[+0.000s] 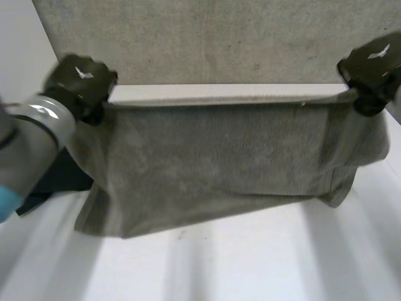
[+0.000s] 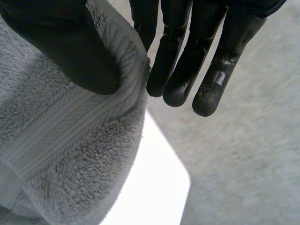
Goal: Fold the laundry.
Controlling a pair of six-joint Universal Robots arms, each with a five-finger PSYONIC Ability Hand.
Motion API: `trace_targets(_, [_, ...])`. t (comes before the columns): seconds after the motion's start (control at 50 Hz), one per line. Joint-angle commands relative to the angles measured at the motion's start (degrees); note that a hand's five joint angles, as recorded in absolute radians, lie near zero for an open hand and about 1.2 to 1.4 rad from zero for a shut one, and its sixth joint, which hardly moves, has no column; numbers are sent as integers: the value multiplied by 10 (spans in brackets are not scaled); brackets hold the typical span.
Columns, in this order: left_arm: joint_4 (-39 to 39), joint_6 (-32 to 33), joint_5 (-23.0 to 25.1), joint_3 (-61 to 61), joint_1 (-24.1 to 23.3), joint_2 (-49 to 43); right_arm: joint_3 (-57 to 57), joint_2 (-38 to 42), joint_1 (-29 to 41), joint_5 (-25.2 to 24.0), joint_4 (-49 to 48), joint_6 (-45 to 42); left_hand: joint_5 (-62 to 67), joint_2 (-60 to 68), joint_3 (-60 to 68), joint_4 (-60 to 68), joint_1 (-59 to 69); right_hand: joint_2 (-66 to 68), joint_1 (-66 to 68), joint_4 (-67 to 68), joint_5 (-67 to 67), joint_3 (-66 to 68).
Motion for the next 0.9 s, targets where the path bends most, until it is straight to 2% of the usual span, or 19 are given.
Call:
trace_targets(0.02, [11, 58, -12, 137, 1, -185, -92, 149, 8, 35, -42, -10, 136, 115, 117, 113, 149, 129, 233, 120, 135, 123])
trace_targets(0.12, [58, 76, -55, 300, -8, -254, -217, 225, 8, 39, -137, -10, 136, 115, 117, 113, 149, 129, 233, 120, 135, 123])
trace_targets(0.14, [72, 75, -61, 328, -8, -260, -260, 241, 8, 40, -181, -9, 136, 115, 117, 113, 149, 129, 233, 120, 135, 123])
trace_targets(0.2, [150, 70, -75, 427, -10, -266, -317, 255, 9, 44, -258, -9, 136, 115, 117, 113, 149, 129, 233, 120, 135, 123])
trace_targets(0.22, [169, 69, -75, 440, -11, -264, -344, 258, 9, 50, -313, -9, 136, 115, 117, 113, 149, 129, 233, 120, 135, 123])
trace_targets(0.24, [218, 66, -78, 456, -14, -262, -354, 258, 9, 54, -341, -9, 136, 115, 117, 113, 149, 129, 233, 120, 135, 123])
trace_targets(0.3, [282, 62, -81, 457, -18, -256, -359, 247, 10, 62, -425, -9, 136, 115, 117, 113, 149, 129, 233, 120, 135, 123])
trace_targets(0.34, [311, 60, -82, 442, -29, -234, -351, 237, 10, 63, -445, -9, 136, 115, 117, 113, 149, 129, 233, 120, 135, 123])
trace_targets(0.44, [297, 41, -82, 339, -32, -176, -283, 202, 9, 58, -427, -3, 136, 115, 117, 113, 149, 129, 233, 120, 135, 123])
trace_targets(0.54, [284, -6, -79, 179, -16, -139, -153, 165, 5, 39, -408, -5, 136, 115, 117, 113, 149, 129, 233, 120, 135, 123])
trace_targets(0.6, [278, -12, -77, 90, -14, -134, -74, 158, 3, 26, -395, -4, 136, 115, 117, 113, 149, 129, 233, 120, 135, 123])
trace_targets(0.74, [284, -8, -72, -59, -19, -162, 73, 180, 1, 8, -371, -4, 136, 115, 117, 113, 149, 129, 233, 120, 135, 123])
trace_targets(0.84, [275, -6, -78, -88, -24, -235, 135, 216, 0, 10, -359, -7, 136, 115, 117, 113, 149, 129, 233, 120, 135, 123])
trace_targets(0.9, [264, -6, -79, -100, -25, -243, 164, 215, 0, 8, -339, -2, 136, 115, 117, 113, 149, 129, 233, 120, 135, 123])
